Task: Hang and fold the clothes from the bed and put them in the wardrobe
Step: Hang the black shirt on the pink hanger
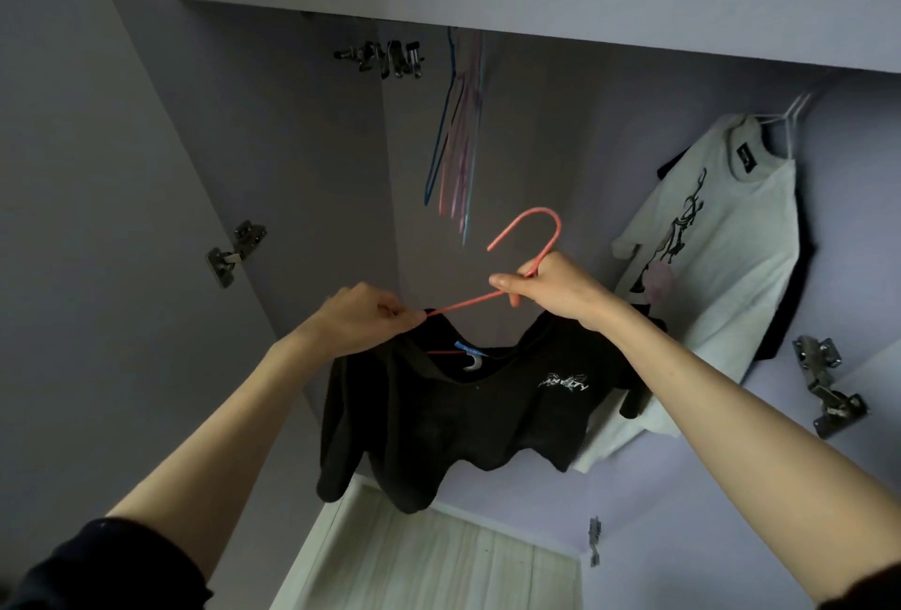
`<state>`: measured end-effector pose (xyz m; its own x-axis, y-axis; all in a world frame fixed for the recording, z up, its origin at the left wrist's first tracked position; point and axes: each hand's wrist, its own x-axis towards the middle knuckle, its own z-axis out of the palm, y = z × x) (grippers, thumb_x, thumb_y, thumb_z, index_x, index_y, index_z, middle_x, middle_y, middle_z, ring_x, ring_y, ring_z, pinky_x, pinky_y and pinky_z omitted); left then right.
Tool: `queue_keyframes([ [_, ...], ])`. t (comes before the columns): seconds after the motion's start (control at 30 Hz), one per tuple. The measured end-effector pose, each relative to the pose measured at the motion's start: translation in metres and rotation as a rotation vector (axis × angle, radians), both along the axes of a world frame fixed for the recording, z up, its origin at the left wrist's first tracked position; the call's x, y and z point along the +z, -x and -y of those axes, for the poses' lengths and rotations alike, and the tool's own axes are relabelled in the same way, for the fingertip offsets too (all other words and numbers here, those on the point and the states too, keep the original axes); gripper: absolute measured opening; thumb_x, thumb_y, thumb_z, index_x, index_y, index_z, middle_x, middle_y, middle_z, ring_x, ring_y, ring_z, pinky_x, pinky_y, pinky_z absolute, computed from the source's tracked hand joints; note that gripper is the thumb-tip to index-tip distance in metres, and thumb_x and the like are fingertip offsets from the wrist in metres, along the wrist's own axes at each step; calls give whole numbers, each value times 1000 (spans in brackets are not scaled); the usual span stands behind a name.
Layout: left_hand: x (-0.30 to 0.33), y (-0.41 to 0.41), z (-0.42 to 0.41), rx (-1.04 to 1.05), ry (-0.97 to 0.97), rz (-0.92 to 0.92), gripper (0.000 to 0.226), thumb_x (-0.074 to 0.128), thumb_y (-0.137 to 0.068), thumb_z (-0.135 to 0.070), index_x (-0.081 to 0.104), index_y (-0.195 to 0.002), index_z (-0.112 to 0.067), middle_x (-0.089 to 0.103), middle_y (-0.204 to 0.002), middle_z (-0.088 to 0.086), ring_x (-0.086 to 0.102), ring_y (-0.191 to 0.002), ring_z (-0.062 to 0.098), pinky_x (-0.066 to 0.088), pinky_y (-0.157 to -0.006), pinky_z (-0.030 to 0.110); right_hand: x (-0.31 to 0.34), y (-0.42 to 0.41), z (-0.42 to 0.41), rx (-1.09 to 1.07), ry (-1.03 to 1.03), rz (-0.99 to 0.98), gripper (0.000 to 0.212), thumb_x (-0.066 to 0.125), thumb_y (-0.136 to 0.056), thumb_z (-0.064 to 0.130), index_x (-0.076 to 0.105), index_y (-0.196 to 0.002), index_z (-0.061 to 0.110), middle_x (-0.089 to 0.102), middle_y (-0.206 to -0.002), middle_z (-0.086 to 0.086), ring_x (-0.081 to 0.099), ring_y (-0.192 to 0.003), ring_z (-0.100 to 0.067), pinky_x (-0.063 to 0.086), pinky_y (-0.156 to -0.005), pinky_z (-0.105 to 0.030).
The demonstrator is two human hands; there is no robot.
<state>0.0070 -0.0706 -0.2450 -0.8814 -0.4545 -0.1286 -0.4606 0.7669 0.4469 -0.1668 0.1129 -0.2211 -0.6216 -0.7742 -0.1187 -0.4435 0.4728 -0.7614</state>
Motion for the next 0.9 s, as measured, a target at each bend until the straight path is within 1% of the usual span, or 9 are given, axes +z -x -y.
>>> queue_keyframes([
  [0.1,-2,1,0,-74,132,61,17,50,-87,-58,61,-84,-45,54,-88,-15,53,-102,18,32,-91,37,1,0,1,6,-4,20,42,62,-87,40,61,-52,17,55,-46,21,50,-67,0,34,-70,-20],
  [0.2,-5,3,-3,-101,266,-14,28,55,-92,-36,61,-119,-37,58,-119,-6,47,-119,20,27,-97,37,4,0,4,26,14,32,41,62,-88,39,62,-54,17,66,-68,15,54,-77,0,38,-84,-26],
  [0.27,-4,2,-2,-52,195,-178,27,60,-91,-23,66,-117,-27,66,-115,-4,56,-112,22,36,-94,32,8,2,3,58,20,39,33,63,-87,38,66,-60,20,69,-83,6,58,-88,-1,43,-86,-27],
  [0.37,-2,-1,2,81,61,-322,20,63,-88,-15,72,-106,-17,72,-100,1,64,-96,20,43,-81,21,8,7,-5,143,10,55,4,69,-84,29,67,-85,26,65,-83,14,57,-82,5,43,-75,-11],
  [0.43,0,-3,4,128,58,-371,20,64,-87,-13,73,-105,-15,73,-97,3,64,-94,20,41,-77,17,-5,15,-14,165,-41,37,28,71,-82,17,62,-108,19,62,-102,8,56,-95,-4,40,-81,-5],
  [0.47,0,-4,5,141,66,-391,20,65,-87,-12,73,-105,-15,73,-98,3,64,-94,20,40,-77,16,-12,19,-20,154,-88,-19,36,70,-83,13,60,-118,14,59,-111,7,54,-104,-6,38,-89,-9],
  [0.57,3,-6,10,143,81,-377,21,64,-87,-11,73,-106,-16,72,-101,1,63,-98,18,37,-79,14,-31,28,-36,62,-136,-159,25,66,-87,14,67,-112,10,67,-111,-2,58,-109,-13,40,-100,-28],
  [0.7,6,-10,17,116,75,-340,24,63,-88,-11,71,-110,-17,70,-109,-1,59,-108,19,36,-84,16,-37,35,-40,28,-143,-194,24,68,-86,21,70,-109,12,69,-108,-4,61,-104,-14,40,-89,-20],
  [0.9,5,-14,25,197,58,-368,22,64,-87,-11,72,-108,-13,70,-109,4,59,-109,23,38,-85,19,-31,39,-31,67,-155,-255,28,68,-86,25,64,-114,21,62,-105,7,57,-100,-9,40,-87,-23],
])
